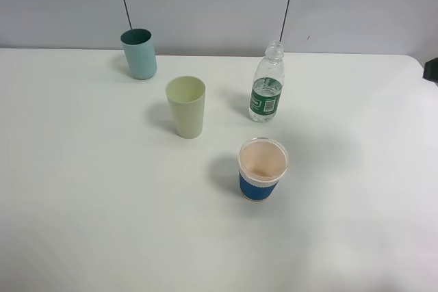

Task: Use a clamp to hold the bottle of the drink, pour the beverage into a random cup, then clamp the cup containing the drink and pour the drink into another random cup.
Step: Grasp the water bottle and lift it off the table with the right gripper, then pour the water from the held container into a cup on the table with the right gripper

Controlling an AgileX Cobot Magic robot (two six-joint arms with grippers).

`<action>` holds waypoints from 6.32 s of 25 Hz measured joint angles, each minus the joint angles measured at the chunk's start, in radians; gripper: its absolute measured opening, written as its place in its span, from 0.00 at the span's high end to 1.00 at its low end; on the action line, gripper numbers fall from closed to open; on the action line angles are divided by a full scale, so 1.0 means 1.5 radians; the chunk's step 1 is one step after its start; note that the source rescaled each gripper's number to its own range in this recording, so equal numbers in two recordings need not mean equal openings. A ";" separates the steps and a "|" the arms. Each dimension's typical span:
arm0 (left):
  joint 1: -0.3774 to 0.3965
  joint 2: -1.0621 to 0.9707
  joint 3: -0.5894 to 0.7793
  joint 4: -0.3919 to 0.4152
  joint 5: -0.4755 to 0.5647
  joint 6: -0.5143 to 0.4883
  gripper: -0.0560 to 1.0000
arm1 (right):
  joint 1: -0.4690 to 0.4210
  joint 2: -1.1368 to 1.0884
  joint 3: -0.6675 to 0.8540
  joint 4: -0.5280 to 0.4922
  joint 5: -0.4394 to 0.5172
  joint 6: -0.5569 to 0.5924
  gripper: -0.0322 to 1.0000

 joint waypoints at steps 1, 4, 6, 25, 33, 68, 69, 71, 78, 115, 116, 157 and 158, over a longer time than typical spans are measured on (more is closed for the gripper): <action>0.000 0.000 0.000 0.000 0.000 0.000 0.00 | 0.000 0.024 0.000 0.000 -0.019 -0.001 0.00; 0.000 0.000 0.000 0.000 0.000 0.000 0.00 | 0.000 0.086 0.000 0.000 -0.067 -0.003 0.00; 0.000 0.000 0.000 0.000 0.000 0.000 0.00 | 0.000 0.124 0.000 0.000 -0.086 -0.003 0.00; 0.000 0.000 0.000 0.000 0.000 0.000 0.00 | 0.058 0.331 0.000 -0.053 -0.269 -0.002 0.00; 0.000 0.000 0.000 0.000 0.000 0.000 0.00 | 0.138 0.432 -0.001 -0.053 -0.378 -0.002 0.00; 0.000 0.000 0.000 0.000 0.000 0.000 0.00 | 0.191 0.719 -0.011 -0.280 -0.858 0.014 0.01; 0.000 0.000 0.000 0.000 0.000 0.000 0.00 | 0.191 0.727 -0.020 -0.282 -0.858 0.021 0.01; 0.000 0.000 0.000 0.000 0.000 0.000 0.00 | 0.191 0.742 -0.041 -0.291 -0.859 0.042 0.02; 0.000 0.000 0.000 0.000 0.000 0.000 0.00 | 0.191 0.763 -0.100 -0.328 -0.860 0.097 0.02; 0.000 0.000 0.000 0.000 0.000 0.000 0.00 | 0.191 0.833 -0.154 -0.384 -0.858 0.101 0.04; 0.000 0.000 0.000 0.000 0.000 0.000 0.00 | 0.191 0.833 -0.154 -0.384 -0.858 0.093 0.04; 0.000 0.000 0.000 0.000 0.000 0.000 0.00 | 0.194 0.686 -0.157 -0.384 -0.746 0.153 0.97; 0.000 0.000 0.000 0.000 0.000 0.000 0.00 | 0.199 0.679 -0.163 -0.384 -0.724 0.162 0.97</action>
